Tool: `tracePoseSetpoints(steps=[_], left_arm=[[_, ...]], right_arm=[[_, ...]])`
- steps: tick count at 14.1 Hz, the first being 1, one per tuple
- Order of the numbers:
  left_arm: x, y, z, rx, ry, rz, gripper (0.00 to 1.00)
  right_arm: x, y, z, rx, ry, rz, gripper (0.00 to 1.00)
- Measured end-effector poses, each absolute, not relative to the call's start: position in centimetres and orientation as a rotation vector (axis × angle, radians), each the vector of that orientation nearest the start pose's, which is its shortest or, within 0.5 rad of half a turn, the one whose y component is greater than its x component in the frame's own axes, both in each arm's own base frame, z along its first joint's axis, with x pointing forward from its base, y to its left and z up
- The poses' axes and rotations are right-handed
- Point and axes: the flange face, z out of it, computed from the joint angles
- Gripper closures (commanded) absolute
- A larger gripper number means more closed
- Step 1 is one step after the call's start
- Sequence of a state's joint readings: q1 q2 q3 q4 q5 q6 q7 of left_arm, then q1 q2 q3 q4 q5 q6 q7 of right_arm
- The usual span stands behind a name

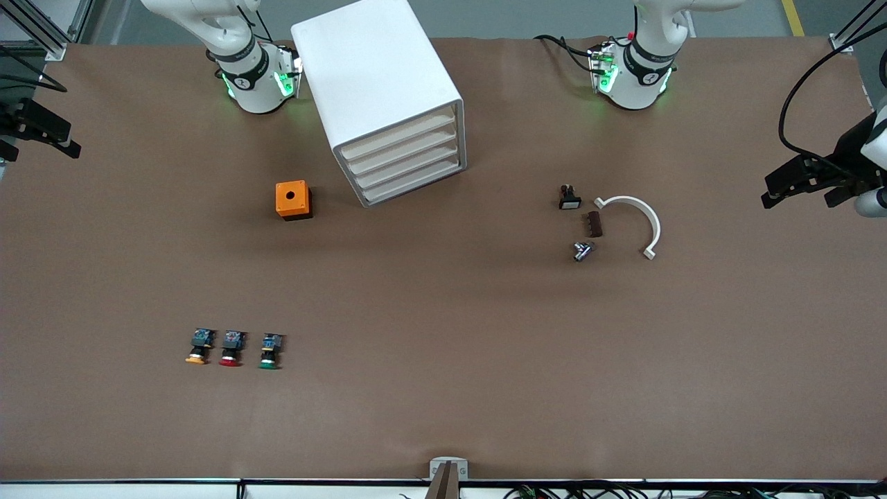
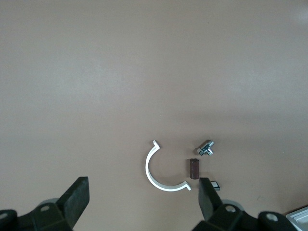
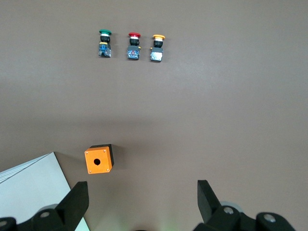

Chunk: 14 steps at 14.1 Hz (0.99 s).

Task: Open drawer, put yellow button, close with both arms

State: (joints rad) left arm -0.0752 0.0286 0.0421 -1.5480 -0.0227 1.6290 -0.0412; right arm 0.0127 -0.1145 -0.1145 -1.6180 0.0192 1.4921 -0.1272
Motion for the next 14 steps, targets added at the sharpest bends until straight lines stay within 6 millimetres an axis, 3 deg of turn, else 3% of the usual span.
tracePoseSetpoints(steps=[6,9,11,14], left_arm=[[57.0,-1.8,62.3,-3.164,-0.024,-0.078,0.0],[57.3,0.2,61.6,-3.165,-0.08,-0.06,0.0],[58.0,1.2,60.2,-3.178,-0.112,-0.022,0.0],[59.6,0.9,56.4,-3.176,-0.109,0.078,0.0]], right_arm=[[50.8,-5.4,65.5,-3.108,-0.042,0.015,0.0],[50.8,-5.4,65.5,-3.108,-0.042,0.016,0.0],[50.8,-5.4,65.5,-3.108,-0.042,0.017,0.0],[50.8,-5.4,65.5,-3.108,-0.042,0.017,0.0]])
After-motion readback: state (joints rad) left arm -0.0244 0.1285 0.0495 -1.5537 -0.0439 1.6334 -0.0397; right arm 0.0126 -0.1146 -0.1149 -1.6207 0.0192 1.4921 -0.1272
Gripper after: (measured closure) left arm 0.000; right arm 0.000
